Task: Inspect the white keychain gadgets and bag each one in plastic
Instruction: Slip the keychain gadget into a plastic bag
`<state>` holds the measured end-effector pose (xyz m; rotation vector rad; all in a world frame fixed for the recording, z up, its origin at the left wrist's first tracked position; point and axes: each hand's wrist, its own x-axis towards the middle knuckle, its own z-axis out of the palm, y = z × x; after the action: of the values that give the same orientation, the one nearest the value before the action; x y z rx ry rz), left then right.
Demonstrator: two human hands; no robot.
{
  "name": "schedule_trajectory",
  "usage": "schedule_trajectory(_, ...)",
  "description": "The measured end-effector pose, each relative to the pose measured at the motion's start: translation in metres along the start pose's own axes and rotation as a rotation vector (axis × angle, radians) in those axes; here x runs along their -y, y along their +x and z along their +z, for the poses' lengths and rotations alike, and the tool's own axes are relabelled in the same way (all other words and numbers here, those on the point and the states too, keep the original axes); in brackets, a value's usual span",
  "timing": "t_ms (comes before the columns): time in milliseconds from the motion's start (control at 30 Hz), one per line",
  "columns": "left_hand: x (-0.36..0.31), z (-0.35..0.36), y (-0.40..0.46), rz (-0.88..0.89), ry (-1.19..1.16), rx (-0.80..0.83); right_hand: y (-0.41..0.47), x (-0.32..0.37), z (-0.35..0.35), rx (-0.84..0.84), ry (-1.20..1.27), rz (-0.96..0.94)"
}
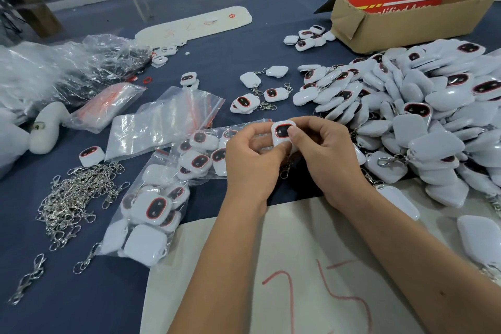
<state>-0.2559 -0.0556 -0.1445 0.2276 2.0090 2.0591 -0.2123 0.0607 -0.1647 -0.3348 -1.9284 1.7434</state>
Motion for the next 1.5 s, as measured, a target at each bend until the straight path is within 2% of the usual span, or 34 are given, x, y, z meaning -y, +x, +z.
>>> schedule_trajectory(200,-0.001,0.004,-0.001,0.002,-0.164,-0.05,0.001,0.001,0.002,0.004,-0.013,-0.007)
schedule_trajectory(300,0.0,0.006,0.0,0.114,-0.186,-0.159,0.0,0.002,0.005,0.068,-0.012,0.021)
schedule_trajectory(367,0.001,0.006,0.002,0.21,-0.078,-0.216,-0.001,0.003,0.005,0.105,0.041,0.022)
schedule_trajectory(467,0.002,0.005,0.002,0.306,0.133,-0.215,0.0,0.002,0.002,0.087,0.158,0.027)
schedule_trajectory(633,-0.001,0.002,0.001,0.32,0.208,-0.182,0.002,0.0,0.0,0.041,0.25,0.03)
schedule_trajectory(700,0.001,0.002,0.0,0.333,0.414,-0.204,0.003,-0.002,0.0,-0.036,0.19,0.016)
schedule_trajectory(800,0.006,0.003,-0.005,0.282,0.847,-0.25,0.006,-0.005,-0.001,-0.141,0.039,0.004)
schedule_trajectory(867,0.006,0.005,-0.007,0.235,0.929,-0.242,0.006,-0.005,0.001,-0.154,0.038,0.026)
schedule_trajectory(967,0.003,0.005,-0.008,0.189,0.919,-0.265,0.005,-0.004,0.003,-0.15,0.079,0.071)
schedule_trajectory(1133,-0.004,-0.001,-0.004,0.143,0.802,-0.327,0.004,-0.007,0.001,-0.126,-0.017,0.057)
schedule_trajectory(1367,-0.005,-0.002,-0.005,0.2,0.673,-0.316,0.001,-0.003,0.002,-0.083,-0.118,0.002)
schedule_trajectory(1500,-0.005,0.001,-0.006,0.266,0.715,-0.332,0.001,-0.002,0.002,-0.075,-0.204,-0.01)
